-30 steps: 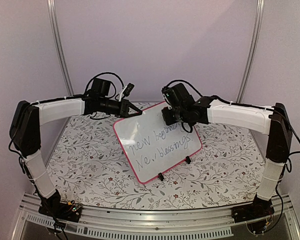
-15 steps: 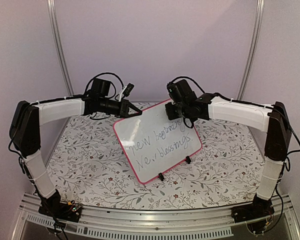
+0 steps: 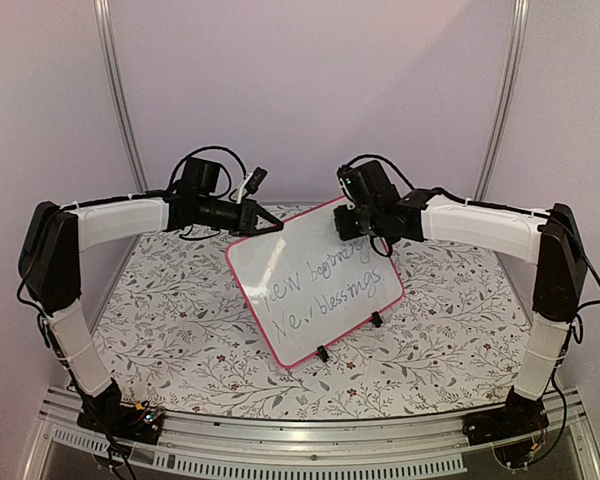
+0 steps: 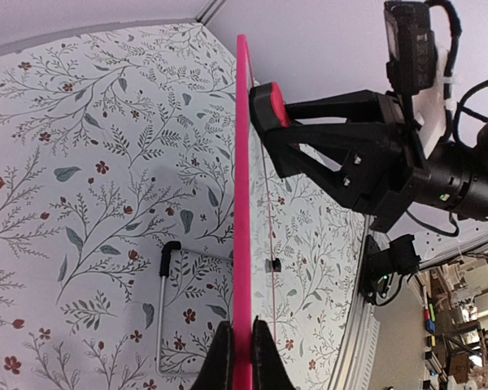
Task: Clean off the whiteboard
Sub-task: Erase the whiteboard at the center of the board.
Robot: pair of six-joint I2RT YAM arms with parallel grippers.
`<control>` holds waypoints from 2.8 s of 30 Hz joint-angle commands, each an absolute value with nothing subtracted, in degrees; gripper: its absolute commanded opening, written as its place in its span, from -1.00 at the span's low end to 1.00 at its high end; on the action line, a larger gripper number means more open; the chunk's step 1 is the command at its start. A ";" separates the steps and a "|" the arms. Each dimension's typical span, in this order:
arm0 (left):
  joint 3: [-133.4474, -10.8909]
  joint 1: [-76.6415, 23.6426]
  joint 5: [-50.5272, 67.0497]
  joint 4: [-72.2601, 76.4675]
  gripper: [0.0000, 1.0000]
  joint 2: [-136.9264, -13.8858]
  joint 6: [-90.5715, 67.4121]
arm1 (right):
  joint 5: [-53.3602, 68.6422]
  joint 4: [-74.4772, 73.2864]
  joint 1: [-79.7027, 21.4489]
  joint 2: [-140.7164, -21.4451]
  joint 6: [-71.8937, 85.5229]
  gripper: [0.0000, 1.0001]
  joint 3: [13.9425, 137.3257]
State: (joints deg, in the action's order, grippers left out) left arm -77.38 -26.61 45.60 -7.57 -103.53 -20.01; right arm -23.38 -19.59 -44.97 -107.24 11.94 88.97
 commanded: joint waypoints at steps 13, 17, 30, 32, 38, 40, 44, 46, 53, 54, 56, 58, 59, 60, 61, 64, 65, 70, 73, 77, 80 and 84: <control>-76.39 -26.28 45.88 -5.52 -1.00 -101.07 -18.10 | -22.04 -24.71 -48.67 -103.75 13.26 -1.00 80.23; -76.30 -26.31 45.80 -5.45 -1.00 -101.09 -17.99 | -21.95 -24.87 -48.77 -103.21 13.27 -1.00 78.69; -76.04 -26.29 44.74 -5.28 -1.00 -101.26 -18.37 | -24.73 -22.48 -48.78 -92.39 10.46 -1.00 76.79; -76.03 -26.33 44.54 -5.19 -1.00 -101.29 -18.66 | -25.41 -21.58 -48.86 -89.70 10.01 -1.00 75.78; -75.87 -26.34 43.67 -5.08 -1.00 -101.14 -19.24 | -26.01 -18.38 -51.84 -83.04 6.44 -1.00 72.43; -75.77 -26.33 43.11 -5.01 -1.00 -101.17 -19.69 | -26.83 -18.06 -54.54 -83.58 5.26 -1.00 72.54; -75.57 -26.32 42.27 -4.97 -1.00 -100.91 -20.07 | -28.97 -17.68 -62.16 -87.98 3.56 -1.00 74.27; -75.26 -26.33 41.82 -4.76 -1.00 -100.70 -20.20 | -30.58 -17.77 -65.19 -91.27 3.43 -1.00 76.06; -74.72 -26.43 41.14 -4.19 -1.00 -100.38 -20.71 | -34.10 -18.71 -70.70 -104.12 3.26 -1.00 84.37; -74.68 -26.44 41.09 -4.15 -1.00 -100.29 -20.74 | -33.90 -18.80 -70.76 -105.71 3.33 -1.00 85.44; -74.62 -26.40 40.97 -4.08 -1.00 -100.12 -20.75 | -33.05 -19.11 -70.85 -107.74 3.42 -1.00 87.98; -74.55 -26.38 40.86 -4.04 -1.00 -100.11 -20.69 | -32.75 -19.70 -70.88 -109.75 3.25 -1.00 90.01; -74.58 -26.38 40.82 -4.04 -1.00 -100.07 -20.74 | -32.52 -19.84 -70.97 -110.55 3.11 -1.00 90.68; -74.55 -26.43 40.84 -4.04 -1.00 -100.09 -20.77 | -32.40 -19.97 -70.98 -111.09 2.89 -1.00 91.30; -74.60 -26.39 40.80 -4.04 -1.00 -100.03 -20.82 | -32.25 -20.07 -71.05 -111.73 2.58 -1.00 91.78; -74.53 -26.39 40.78 -4.09 -1.00 -100.02 -20.79 | -31.34 -20.31 -71.25 -112.46 2.25 -1.00 92.37; -74.53 -26.37 40.79 -4.06 -1.00 -100.03 -20.79 | -31.03 -20.28 -71.40 -112.42 2.01 -1.00 92.31; -74.55 -26.43 40.81 -3.98 -1.00 -100.02 -20.83 | -30.23 -20.04 -72.63 -112.56 1.02 -1.00 91.87; -74.45 -26.44 40.85 -3.95 -1.00 -100.02 -20.77 | -30.06 -20.05 -73.06 -112.91 0.88 -1.00 91.76; -74.36 -26.38 40.78 -3.85 -1.00 -99.97 -20.83 | -29.85 -19.97 -73.36 -113.43 1.21 -1.00 91.80; -74.19 -26.47 40.78 -3.69 -1.00 -99.93 -20.60 | -29.83 -20.28 -73.32 -114.02 1.32 -1.00 91.97; -74.04 -26.52 40.78 -3.47 -1.00 -99.81 -20.57 | -29.97 -20.30 -73.43 -114.20 1.32 -1.00 92.02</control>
